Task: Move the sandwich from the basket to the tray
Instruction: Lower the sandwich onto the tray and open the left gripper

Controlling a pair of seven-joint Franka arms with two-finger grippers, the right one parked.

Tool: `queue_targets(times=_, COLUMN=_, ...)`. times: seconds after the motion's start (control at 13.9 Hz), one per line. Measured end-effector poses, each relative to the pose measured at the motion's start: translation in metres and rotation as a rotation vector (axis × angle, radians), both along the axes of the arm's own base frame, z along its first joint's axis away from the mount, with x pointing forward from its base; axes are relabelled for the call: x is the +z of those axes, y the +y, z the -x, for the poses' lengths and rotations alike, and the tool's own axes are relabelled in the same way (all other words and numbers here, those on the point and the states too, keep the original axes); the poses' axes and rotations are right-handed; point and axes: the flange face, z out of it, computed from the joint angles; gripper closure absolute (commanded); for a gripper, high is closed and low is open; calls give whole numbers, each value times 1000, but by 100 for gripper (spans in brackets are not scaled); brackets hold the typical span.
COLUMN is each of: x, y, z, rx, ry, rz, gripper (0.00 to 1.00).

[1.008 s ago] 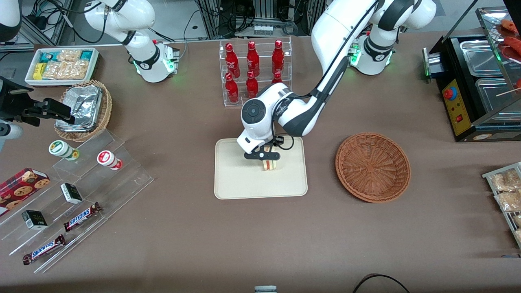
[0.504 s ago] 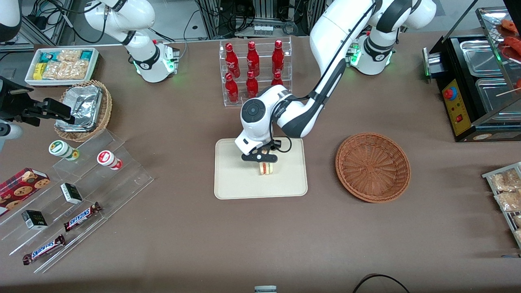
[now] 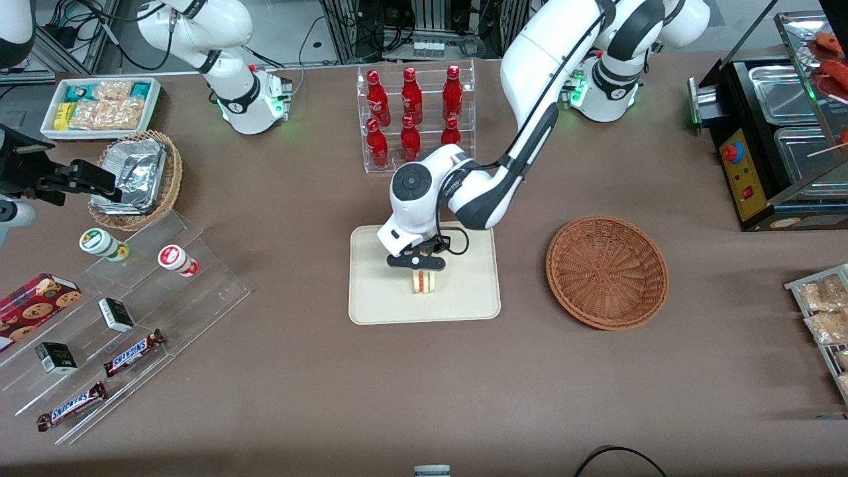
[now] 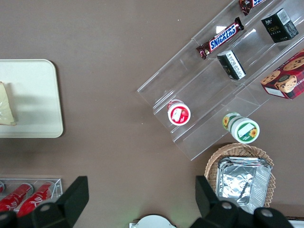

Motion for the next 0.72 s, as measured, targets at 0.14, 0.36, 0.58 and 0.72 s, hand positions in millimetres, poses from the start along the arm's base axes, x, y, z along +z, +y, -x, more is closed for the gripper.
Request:
queue_targets(times=0.14, x=-8, y=-3, z=3, rx=-2, ry=6, rz=-6, gripper=7)
queue_targets(times=0.36, x=-6, y=-5, z=2, rx=2, ry=2, rz=-1, gripper=0)
queue_targets(times=0.58, x=5, y=-7, z=-4, rx=13, ry=-16, rz=15, gripper=0)
queue_targets(times=0.72, x=28, y=-7, z=-12, rx=33, ry=-44, rz=39, gripper=0)
